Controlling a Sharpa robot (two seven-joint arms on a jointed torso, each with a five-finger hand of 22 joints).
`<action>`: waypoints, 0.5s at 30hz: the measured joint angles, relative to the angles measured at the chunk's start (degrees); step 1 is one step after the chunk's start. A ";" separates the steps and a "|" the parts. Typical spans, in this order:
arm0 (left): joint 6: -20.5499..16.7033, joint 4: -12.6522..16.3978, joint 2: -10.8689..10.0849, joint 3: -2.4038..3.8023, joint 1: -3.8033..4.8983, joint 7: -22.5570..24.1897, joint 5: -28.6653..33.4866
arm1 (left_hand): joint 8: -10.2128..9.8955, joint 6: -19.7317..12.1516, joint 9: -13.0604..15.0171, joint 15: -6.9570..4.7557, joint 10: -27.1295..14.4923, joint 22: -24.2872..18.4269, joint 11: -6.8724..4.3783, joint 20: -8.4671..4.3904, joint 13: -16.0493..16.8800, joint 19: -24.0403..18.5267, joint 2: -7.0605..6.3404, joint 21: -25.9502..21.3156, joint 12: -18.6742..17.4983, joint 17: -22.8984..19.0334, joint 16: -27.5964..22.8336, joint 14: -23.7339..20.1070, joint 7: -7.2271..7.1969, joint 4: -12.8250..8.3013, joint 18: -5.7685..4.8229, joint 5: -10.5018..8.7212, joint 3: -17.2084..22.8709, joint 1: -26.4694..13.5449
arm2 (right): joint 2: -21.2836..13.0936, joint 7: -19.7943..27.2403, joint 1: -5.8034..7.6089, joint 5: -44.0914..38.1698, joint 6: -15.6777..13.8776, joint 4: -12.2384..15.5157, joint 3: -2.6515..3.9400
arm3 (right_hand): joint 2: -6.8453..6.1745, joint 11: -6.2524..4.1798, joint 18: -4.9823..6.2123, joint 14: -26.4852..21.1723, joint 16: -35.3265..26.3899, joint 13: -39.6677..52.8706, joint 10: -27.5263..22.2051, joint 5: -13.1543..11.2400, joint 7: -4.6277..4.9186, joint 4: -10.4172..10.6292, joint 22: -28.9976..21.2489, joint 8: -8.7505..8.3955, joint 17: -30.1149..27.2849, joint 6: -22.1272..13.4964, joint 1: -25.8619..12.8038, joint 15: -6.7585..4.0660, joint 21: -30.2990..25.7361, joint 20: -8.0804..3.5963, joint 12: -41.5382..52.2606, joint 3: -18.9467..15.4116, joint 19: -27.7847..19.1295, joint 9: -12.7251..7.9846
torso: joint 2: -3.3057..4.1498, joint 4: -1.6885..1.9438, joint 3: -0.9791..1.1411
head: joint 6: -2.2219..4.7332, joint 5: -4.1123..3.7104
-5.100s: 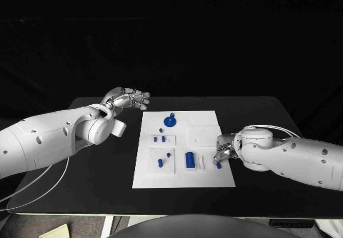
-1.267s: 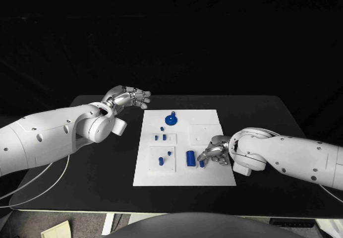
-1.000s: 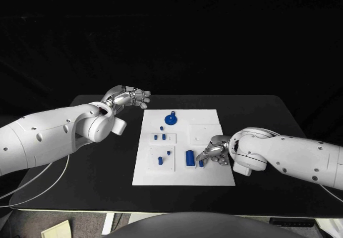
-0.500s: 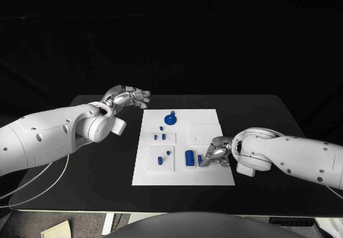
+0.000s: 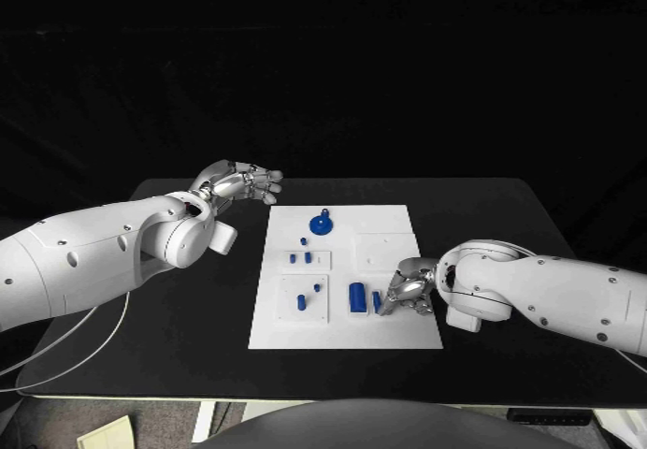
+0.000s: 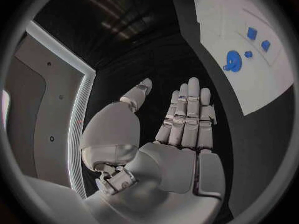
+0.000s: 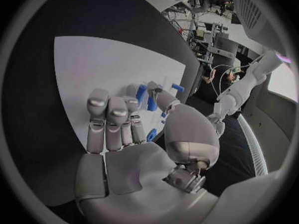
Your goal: Assemble the parts on the task board
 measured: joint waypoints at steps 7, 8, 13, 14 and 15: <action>0.01 0.00 -0.01 0.00 0.00 -0.02 0.00 | 0.00 0.00 0.00 0.00 0.00 0.00 0.00 0.00 0.00 0.00 0.00 0.00 0.00 -0.01 0.00 0.00 0.00 0.00 0.00 0.00 0.00 0.00 | 0.68 -0.15 -0.10 -0.32 -0.22 -0.62 0.00 | 1.74 0.00 0.00 0.00 0.00 0.00 0.00 0.00 -0.19 0.60 0.00 0.21 0.06 0.19 -0.65 0.01 0.00 0.01 0.00 -0.37 0.00 0.00 | -0.01 0.02 -0.02 | -0.19 -0.04; 0.02 0.00 -0.01 0.00 0.00 -0.03 0.00 | 0.00 0.00 0.00 0.00 0.00 0.00 0.00 0.00 0.00 0.00 0.00 0.00 0.00 -0.01 0.00 0.00 0.00 0.00 0.00 0.00 0.00 0.00 | 0.77 -0.16 -0.12 -0.37 -0.24 -0.72 0.00 | 2.27 0.00 0.00 0.00 0.00 0.00 0.00 0.00 -0.19 0.94 0.00 0.21 0.06 0.19 -0.88 0.01 0.00 0.01 0.00 -0.23 0.00 0.00 | -0.01 0.02 -0.02 | -0.22 -0.04; 0.02 0.02 -0.03 0.00 0.00 -0.05 0.00 | 0.00 0.00 0.00 0.00 0.00 -0.01 0.00 0.00 0.00 0.00 0.00 0.00 0.00 0.05 0.00 0.00 0.00 0.00 0.00 0.00 0.00 0.00 | 1.19 -0.23 -0.18 -0.56 -0.22 -0.93 0.00 | 4.49 0.00 0.00 0.00 0.00 -0.01 0.00 0.00 -0.37 2.35 0.00 0.21 0.05 0.37 -0.50 0.01 -0.12 0.01 0.00 1.11 0.00 0.00 | -0.01 0.03 -0.02 | -0.26 -0.04; 0.02 0.03 -0.04 0.00 0.00 -0.05 0.00 | 0.00 0.00 0.00 0.00 0.00 -0.01 0.00 0.00 0.00 0.00 0.00 0.00 0.00 0.05 0.00 0.00 0.00 0.00 0.00 0.00 0.00 0.00 | 1.23 -0.25 -0.19 -0.60 -0.21 -0.97 0.00 | 5.26 0.00 0.00 0.00 0.00 -0.01 0.00 0.00 -0.37 2.70 0.00 0.21 0.05 0.37 -0.11 0.02 -0.24 0.02 0.00 2.14 0.00 -0.02 | -0.01 0.03 -0.02 | -0.32 -0.02; 0.02 0.04 -0.04 0.00 0.00 -0.06 0.00 | 0.00 0.00 0.00 0.00 0.00 -0.01 0.00 0.00 0.00 0.00 0.00 0.00 0.00 0.05 0.00 0.00 0.00 0.00 0.00 0.00 0.00 0.00 | 1.28 -0.28 -0.20 -0.64 -0.19 -1.01 0.00 | 5.49 0.00 0.00 0.00 0.00 -0.01 0.00 0.00 -0.37 3.08 0.00 0.21 0.05 0.37 0.12 0.02 -0.24 0.02 0.00 3.30 0.00 -0.06 | -0.01 0.03 -0.02 | -0.36 0.00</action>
